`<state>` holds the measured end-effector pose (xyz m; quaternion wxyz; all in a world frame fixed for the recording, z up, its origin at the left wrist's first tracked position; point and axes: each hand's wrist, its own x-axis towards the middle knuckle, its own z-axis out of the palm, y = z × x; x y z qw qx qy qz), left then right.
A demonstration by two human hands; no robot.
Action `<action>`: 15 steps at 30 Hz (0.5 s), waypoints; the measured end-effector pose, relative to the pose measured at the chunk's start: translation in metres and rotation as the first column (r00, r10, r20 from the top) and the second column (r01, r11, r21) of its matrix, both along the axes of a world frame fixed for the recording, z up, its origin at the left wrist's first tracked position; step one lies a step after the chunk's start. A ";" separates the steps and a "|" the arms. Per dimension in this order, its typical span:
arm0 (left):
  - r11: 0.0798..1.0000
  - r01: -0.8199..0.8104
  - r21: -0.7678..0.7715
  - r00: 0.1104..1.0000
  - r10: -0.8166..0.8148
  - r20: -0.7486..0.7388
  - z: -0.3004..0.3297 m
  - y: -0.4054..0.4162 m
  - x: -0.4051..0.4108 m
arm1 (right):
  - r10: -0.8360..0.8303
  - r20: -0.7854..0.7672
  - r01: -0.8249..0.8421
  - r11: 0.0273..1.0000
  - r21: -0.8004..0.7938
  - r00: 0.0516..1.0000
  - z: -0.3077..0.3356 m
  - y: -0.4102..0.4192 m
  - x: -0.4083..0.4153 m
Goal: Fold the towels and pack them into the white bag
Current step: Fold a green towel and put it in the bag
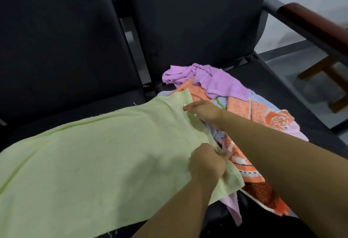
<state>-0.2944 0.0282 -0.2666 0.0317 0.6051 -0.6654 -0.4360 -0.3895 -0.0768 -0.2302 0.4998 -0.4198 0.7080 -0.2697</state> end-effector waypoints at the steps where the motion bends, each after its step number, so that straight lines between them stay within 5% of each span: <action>1: 1.000 0.021 0.003 0.999 -0.021 -0.033 -0.004 -0.001 0.002 | -0.017 -0.018 0.016 1.000 -0.024 1.000 0.001 0.001 -0.002; 7: 0.996 -0.010 0.086 0.978 0.027 -0.206 -0.001 -0.002 0.016 | 0.040 -0.210 -0.076 0.984 -0.163 0.977 0.010 0.012 -0.009; 15: 0.937 -0.203 0.284 0.856 0.311 -0.412 0.009 0.002 0.035 | -0.021 -0.224 -0.028 0.977 -0.210 0.974 0.040 0.023 -0.013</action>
